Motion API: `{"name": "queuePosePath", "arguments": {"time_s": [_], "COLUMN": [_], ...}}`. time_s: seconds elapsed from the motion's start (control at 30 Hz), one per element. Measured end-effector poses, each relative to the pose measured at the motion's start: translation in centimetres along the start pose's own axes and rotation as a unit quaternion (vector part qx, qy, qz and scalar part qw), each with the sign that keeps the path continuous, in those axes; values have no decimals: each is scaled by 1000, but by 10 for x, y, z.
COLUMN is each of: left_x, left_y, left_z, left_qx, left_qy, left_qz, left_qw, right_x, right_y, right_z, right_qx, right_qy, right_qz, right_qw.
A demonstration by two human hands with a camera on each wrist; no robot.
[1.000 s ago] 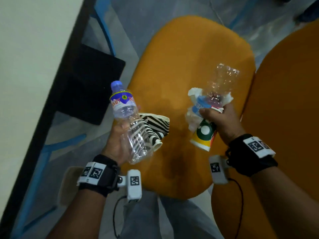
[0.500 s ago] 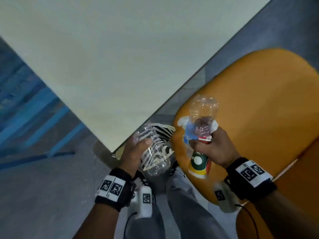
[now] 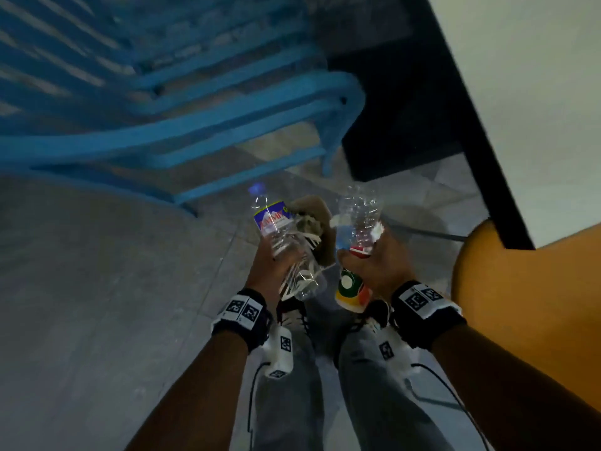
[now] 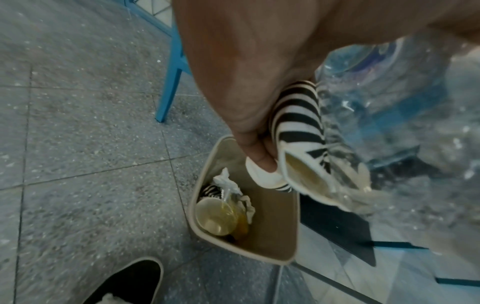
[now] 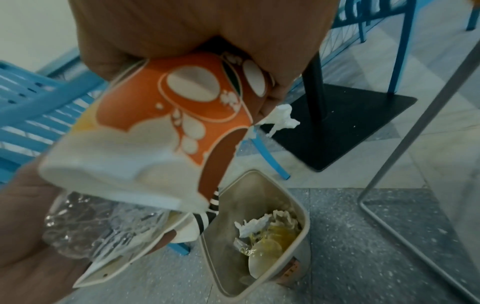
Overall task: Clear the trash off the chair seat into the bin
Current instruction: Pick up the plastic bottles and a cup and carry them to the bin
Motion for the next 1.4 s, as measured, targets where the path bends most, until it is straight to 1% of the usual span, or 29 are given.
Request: {"name": "queuePosePath", "arguments": {"time_s": [0.07,0.17,0.27,0.37,0.47,0.5,0.57,0.67,0.7,0.73,0.77,0.8,0.83,0.9,0.93,1.0,1.03,1.1,1.13,1.17,1.23,1.3,1.37,1.4], "left_x": [-17,-51,-82,-106,-125,-130,-138,-142,-143,-140,-137,-133,-129,-120,-117,-115,-115,-116,-117,-119,-123,-125,-121,-117], "left_y": [-17,-39,-52,-49,-38,-36,-34,-35,-35,-34,-33,-33,-35,-44,-50,-59,-60,-58,-56,-56,-62,-69,-72,-70], "left_z": [-10,-35,-64,-87,-100,-107,-118,-126,-128,-124,-119,-111,-103,-83,-77,-70,-67,-61,-59,-59,-62,-62,-61,-60], "left_qx": [7,-15,-89,-152,-217,-243,-330,-464,-484,-491,-488,-492,-503,-522,-512,-457,-429,-395,-396,-410,-449,-475,-474,-463], "left_qy": [6,2,12,31,35,37,8,-37,-44,-52,-57,-57,-43,-27,-29,-25,-12,3,5,0,-24,-36,-39,-34], "left_qz": [13,60,90,60,12,-4,-36,-81,-86,-87,-82,-64,-31,55,90,129,137,124,109,95,82,84,94,94], "left_qw": [1000,998,992,986,976,969,943,882,870,865,867,866,863,851,854,880,893,910,912,907,890,875,875,881], "right_x": [-17,-48,-80,-102,-114,-115,-117,-116,-115,-114,-114,-114,-114,-120,-123,-129,-132,-137,-140,-143,-149,-151,-151,-150], "right_y": [20,49,77,95,101,103,108,111,111,111,111,113,116,128,136,154,164,183,190,197,204,207,205,201], "right_z": [0,-1,3,19,38,42,47,53,55,56,56,55,53,48,44,38,38,42,47,54,68,79,80,77], "right_qx": [-10,13,61,93,96,100,99,77,69,60,49,40,33,25,27,46,56,84,106,133,204,257,282,283], "right_qy": [13,12,10,12,-9,-15,-25,-25,-22,-20,-22,-21,-20,-22,-26,-48,-63,-82,-79,-77,-66,-53,-48,-51], "right_qz": [18,37,34,34,67,71,67,66,66,68,70,72,72,65,57,31,14,-29,-53,-70,-100,-129,-144,-139], "right_qw": [1000,999,998,995,993,992,993,994,995,996,996,996,997,997,998,997,996,993,990,986,972,956,947,948]}}
Point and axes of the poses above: each hand's wrist, its own x-axis away from the middle knuckle, its own y-axis out of the palm, z = x × y, the point moved 6 cm from there along -x, towards the middle knuckle, and after that the axes turned 2 degrees about x, right-handed, at the moved point
